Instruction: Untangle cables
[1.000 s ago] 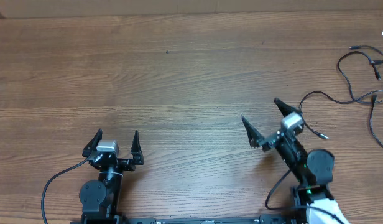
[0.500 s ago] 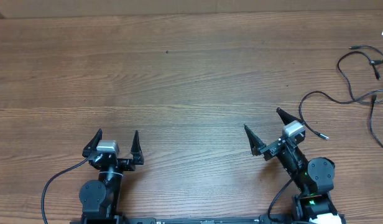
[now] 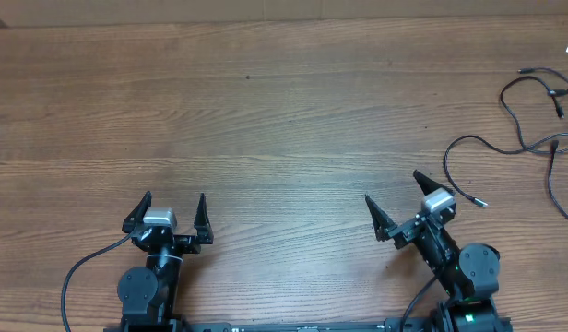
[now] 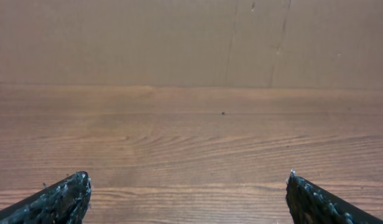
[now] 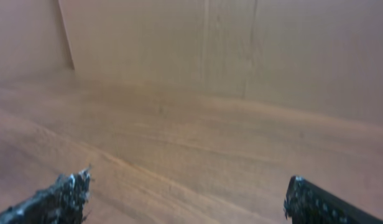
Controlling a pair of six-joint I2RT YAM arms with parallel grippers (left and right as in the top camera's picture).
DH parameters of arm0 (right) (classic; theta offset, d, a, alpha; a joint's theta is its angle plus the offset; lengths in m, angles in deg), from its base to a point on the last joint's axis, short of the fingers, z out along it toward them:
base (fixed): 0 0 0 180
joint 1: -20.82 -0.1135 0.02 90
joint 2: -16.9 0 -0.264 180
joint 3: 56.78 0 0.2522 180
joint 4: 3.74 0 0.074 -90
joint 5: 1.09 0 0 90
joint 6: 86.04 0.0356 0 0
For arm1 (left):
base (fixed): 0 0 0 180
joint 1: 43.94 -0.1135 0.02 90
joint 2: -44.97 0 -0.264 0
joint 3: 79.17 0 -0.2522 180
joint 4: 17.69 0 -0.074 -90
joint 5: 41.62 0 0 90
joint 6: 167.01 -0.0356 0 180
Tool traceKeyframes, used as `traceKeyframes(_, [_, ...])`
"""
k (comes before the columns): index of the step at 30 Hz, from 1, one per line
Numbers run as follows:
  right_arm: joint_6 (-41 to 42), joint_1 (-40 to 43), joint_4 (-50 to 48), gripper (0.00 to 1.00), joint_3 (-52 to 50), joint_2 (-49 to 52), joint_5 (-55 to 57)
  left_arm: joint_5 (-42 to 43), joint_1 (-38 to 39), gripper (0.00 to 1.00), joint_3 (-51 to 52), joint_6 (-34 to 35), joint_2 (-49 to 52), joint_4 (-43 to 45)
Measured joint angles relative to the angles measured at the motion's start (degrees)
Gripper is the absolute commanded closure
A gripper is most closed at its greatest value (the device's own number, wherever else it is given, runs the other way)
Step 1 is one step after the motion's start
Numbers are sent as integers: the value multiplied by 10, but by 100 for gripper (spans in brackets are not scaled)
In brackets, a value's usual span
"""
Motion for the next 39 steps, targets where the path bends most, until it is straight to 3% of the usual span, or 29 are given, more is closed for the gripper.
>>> traceKeyframes(7, [0, 0, 89, 0, 0, -177, 7, 0, 0, 0, 0, 0, -1, 0])
traceKeyframes(12, [0, 0, 151, 0, 0, -177, 25, 0, 0, 0, 0, 0, -1, 0])
traceKeyframes(39, [13, 48, 154, 0, 0, -180, 55, 0, 0, 0, 0, 0, -1, 0])
